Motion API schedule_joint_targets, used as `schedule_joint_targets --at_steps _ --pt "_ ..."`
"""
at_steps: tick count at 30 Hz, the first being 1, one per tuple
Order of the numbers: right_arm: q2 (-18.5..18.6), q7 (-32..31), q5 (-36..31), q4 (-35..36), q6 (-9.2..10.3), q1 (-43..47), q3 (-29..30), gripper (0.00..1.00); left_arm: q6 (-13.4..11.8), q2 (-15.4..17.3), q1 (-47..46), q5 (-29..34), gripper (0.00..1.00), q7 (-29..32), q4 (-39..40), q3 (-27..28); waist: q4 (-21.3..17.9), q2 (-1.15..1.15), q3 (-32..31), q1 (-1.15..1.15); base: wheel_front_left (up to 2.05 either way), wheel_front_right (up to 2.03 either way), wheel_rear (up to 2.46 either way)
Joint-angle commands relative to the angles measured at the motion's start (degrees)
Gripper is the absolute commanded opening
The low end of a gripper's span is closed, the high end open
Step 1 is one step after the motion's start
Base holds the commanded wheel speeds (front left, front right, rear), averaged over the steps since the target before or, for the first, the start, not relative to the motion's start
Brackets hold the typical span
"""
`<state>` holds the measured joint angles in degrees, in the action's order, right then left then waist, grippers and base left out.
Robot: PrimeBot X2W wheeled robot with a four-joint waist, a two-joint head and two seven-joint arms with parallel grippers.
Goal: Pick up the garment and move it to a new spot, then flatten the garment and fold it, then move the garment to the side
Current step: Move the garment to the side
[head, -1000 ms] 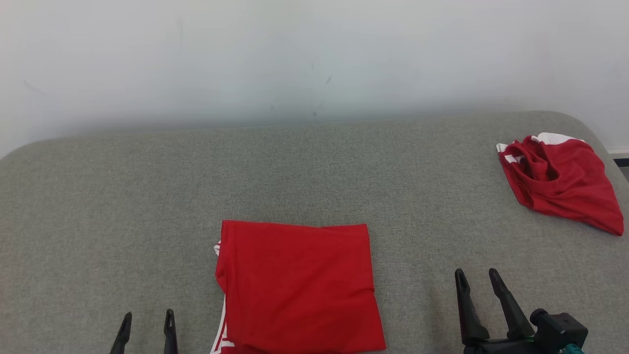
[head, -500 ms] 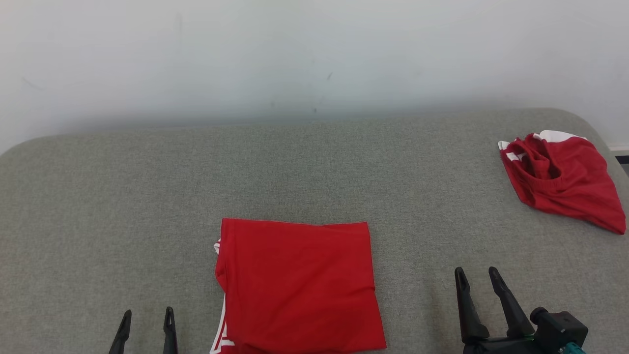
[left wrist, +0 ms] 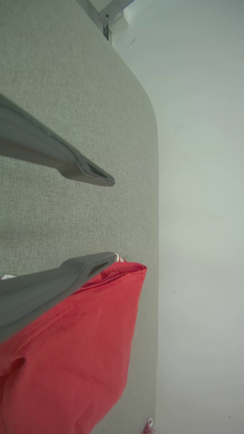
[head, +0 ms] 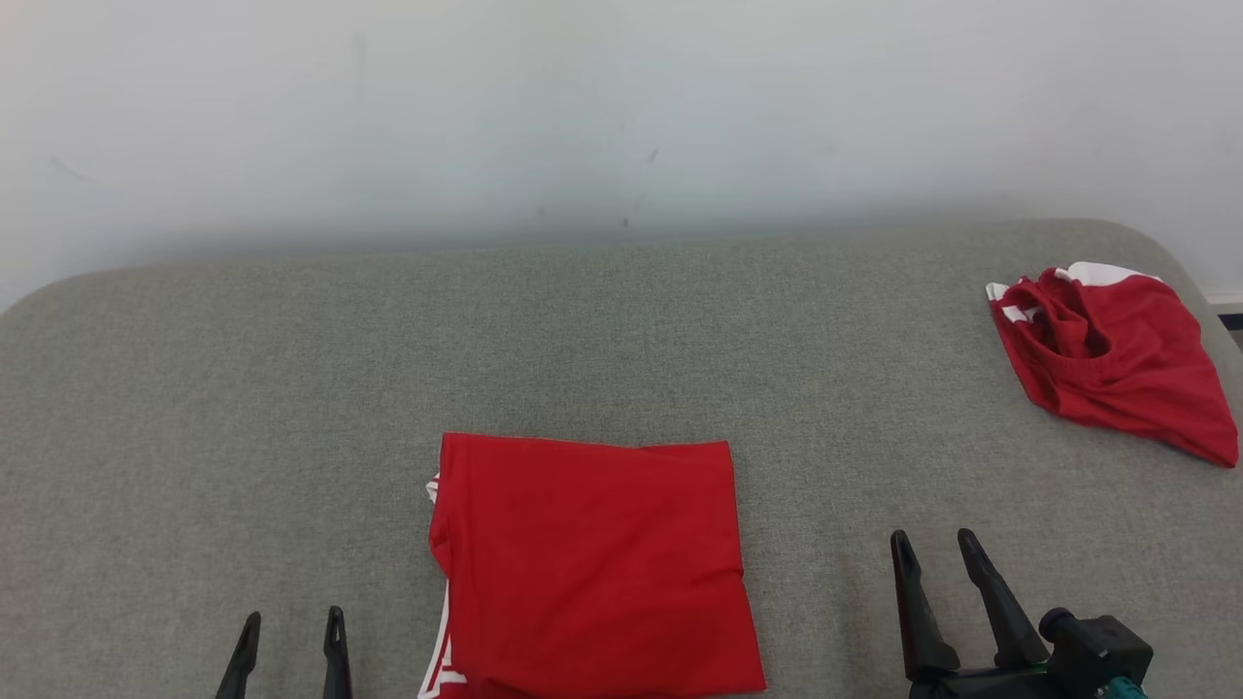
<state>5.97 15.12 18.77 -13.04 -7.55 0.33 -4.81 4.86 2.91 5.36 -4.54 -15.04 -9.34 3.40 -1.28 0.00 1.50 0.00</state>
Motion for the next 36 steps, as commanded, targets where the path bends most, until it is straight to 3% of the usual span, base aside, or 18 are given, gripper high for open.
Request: schedule_joint_targets --at_steps 1,10,24,36 --pt "-0.18 0.02 -0.24 -0.19 0.11 -0.14 -0.36 1.00 -0.23 -0.03 -0.14 0.03 1.00 -0.13 0.03 -0.10 0.08 0.00 -0.03 0.00 0.00 0.00 0.00" --pt "0.20 0.03 0.57 -6.66 0.11 -4.03 -5.48 1.00 -0.08 -0.02 -0.92 -0.31 1.00 -0.13 -0.34 -0.80 1.44 0.00 0.21 0.00 0.00 0.00 0.00" --pt "0.78 -1.96 7.01 -32.56 0.11 -23.52 -17.56 1.00 -0.46 -0.03 -3.28 -1.29 1.00 -0.13 -0.95 -3.92 6.08 0.00 2.58 0.00 0.00 0.00 0.00" --pt "-1.88 -5.74 13.71 -46.35 0.11 -29.47 -21.57 1.00 -1.17 -0.03 -4.47 -2.14 1.00 -0.13 -1.23 -5.35 8.95 0.00 4.13 0.00 0.00 0.00 0.00"
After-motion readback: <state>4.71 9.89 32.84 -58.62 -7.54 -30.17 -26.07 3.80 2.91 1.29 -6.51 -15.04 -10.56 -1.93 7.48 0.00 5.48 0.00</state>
